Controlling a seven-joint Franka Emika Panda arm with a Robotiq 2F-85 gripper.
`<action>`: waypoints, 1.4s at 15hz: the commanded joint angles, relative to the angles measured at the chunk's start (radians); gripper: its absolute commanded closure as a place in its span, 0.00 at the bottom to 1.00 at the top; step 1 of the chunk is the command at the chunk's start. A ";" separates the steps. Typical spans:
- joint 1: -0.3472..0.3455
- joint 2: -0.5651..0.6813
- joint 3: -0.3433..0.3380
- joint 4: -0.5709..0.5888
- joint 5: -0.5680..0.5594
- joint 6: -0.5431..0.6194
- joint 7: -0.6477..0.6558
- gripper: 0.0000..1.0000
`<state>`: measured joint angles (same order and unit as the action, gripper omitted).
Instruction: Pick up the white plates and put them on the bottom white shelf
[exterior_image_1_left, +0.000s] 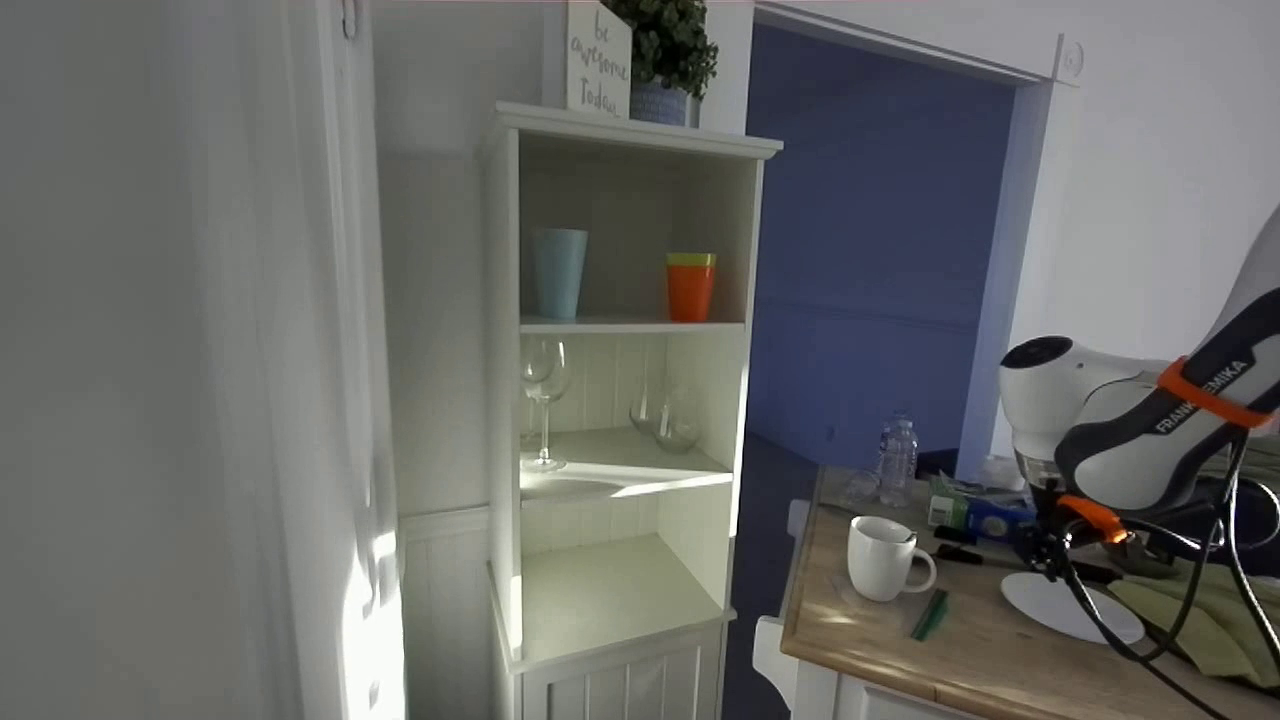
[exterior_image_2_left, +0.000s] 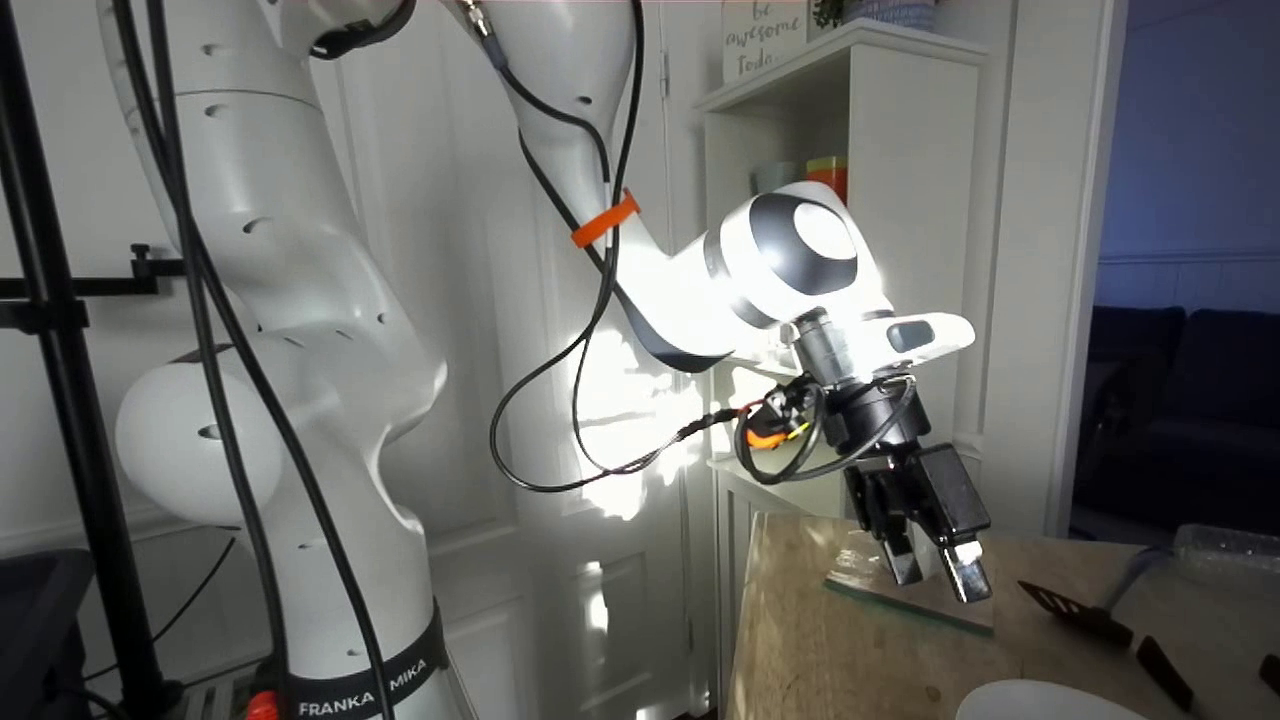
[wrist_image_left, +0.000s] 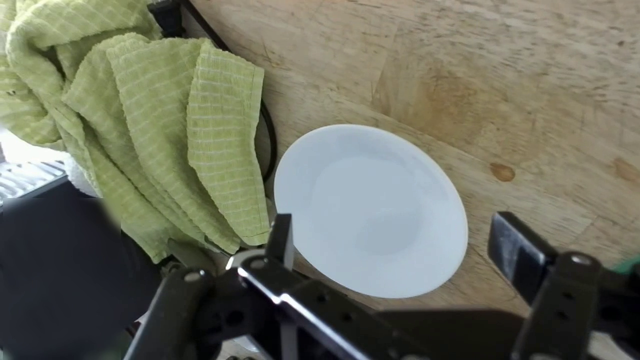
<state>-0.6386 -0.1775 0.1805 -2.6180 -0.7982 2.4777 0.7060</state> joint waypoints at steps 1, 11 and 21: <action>0.113 0.007 -0.110 0.009 -0.022 -0.020 0.014 0.00; 0.270 0.139 -0.219 0.100 -0.080 -0.160 0.088 0.00; 0.422 0.381 -0.337 0.254 -0.202 -0.164 0.224 0.00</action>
<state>-0.2615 0.1273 -0.1236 -2.4240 -0.9583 2.3352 0.8744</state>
